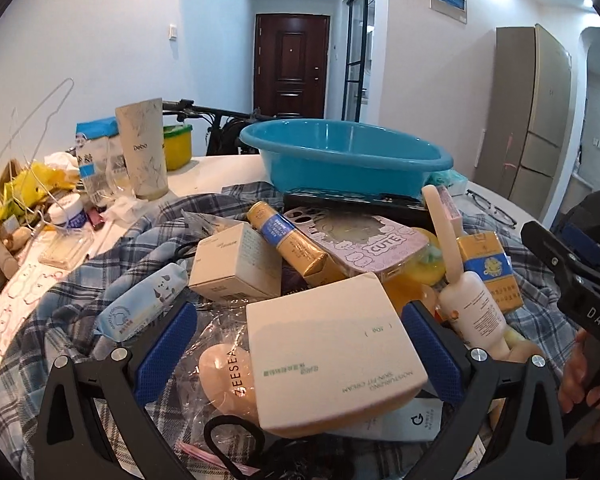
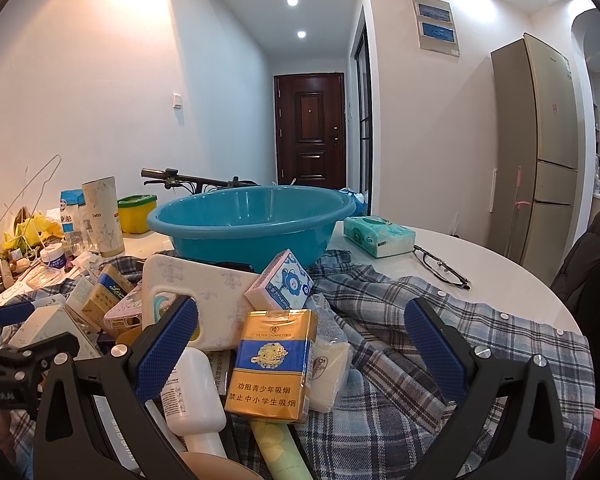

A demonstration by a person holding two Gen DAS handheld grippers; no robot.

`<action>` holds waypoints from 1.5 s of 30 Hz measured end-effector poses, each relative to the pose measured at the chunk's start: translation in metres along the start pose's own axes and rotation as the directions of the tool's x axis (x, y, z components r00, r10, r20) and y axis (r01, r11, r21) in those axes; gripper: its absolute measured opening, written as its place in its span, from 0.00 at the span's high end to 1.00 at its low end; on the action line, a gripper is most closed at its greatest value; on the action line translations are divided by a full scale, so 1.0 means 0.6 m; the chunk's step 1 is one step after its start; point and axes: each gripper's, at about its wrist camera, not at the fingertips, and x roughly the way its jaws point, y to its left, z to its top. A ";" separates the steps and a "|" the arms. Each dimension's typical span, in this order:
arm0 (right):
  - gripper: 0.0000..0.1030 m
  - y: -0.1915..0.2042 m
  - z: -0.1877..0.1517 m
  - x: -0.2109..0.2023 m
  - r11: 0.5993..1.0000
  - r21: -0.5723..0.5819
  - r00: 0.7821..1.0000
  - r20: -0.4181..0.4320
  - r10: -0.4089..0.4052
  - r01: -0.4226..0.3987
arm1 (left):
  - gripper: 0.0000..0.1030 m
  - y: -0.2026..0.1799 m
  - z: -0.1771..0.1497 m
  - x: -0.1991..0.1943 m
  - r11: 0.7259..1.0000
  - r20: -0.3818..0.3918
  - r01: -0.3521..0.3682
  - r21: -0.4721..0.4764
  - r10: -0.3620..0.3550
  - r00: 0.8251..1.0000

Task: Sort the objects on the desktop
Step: 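Grasp the white cream box with the left gripper, then grasp the gold-and-blue cigarette pack with the right gripper while the left holds the cream box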

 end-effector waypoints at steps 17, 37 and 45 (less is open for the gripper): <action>0.00 0.000 0.002 0.004 1.000 -0.002 1.000 -0.018 0.003 -0.003 | 0.37 -0.019 0.011 -0.056 0.996 0.201 -0.067 0.061 0.053 0.978; 0.00 0.030 -0.010 0.081 0.994 -0.094 0.960 -0.271 -0.075 0.051 | 0.37 -0.028 0.017 -0.079 0.993 0.288 -0.102 0.063 0.080 0.954; 0.03 0.020 -0.011 0.117 0.995 -0.081 0.934 -0.349 -0.078 0.053 | 0.37 -0.019 0.016 -0.073 0.995 0.273 -0.097 0.037 0.084 0.958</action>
